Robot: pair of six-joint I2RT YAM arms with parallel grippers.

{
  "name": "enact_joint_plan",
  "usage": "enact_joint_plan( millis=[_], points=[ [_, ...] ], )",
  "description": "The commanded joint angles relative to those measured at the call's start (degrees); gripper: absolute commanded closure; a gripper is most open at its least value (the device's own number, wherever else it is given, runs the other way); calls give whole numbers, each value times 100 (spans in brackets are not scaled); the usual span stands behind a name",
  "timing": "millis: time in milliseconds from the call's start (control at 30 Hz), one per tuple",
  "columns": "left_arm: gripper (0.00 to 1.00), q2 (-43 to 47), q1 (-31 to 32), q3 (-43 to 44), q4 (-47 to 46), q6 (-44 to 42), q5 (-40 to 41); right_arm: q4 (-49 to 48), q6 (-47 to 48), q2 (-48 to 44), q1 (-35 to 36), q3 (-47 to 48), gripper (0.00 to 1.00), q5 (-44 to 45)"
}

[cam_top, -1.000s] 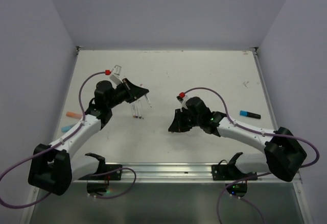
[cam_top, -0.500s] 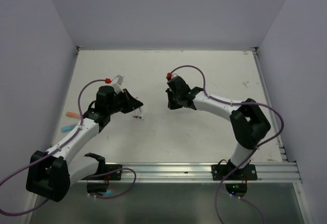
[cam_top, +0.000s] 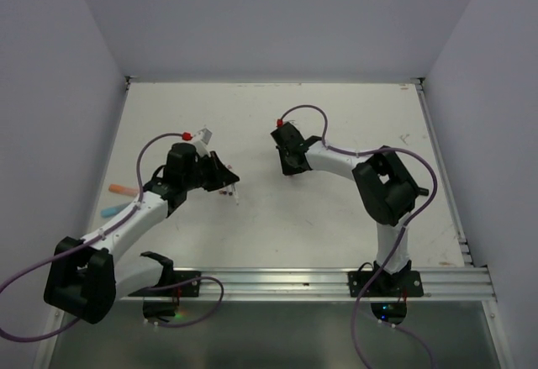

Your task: Open the pen caps

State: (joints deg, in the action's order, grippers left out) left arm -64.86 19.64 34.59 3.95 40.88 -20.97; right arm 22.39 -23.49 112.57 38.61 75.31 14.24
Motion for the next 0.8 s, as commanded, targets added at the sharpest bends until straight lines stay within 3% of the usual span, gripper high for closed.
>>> enact_joint_plan(
  millis=[0,433,767],
  points=[
    [100,-123,101,153,-175,-116,49,90,125,159,-108,195,100,492],
    [100,-1247,550,829,53,-195,691,116,239,274,-205,160,98,606],
    [100,-1925,629,1366,423,-353,1086,72,187,160,-213,89,83,369]
  ],
)
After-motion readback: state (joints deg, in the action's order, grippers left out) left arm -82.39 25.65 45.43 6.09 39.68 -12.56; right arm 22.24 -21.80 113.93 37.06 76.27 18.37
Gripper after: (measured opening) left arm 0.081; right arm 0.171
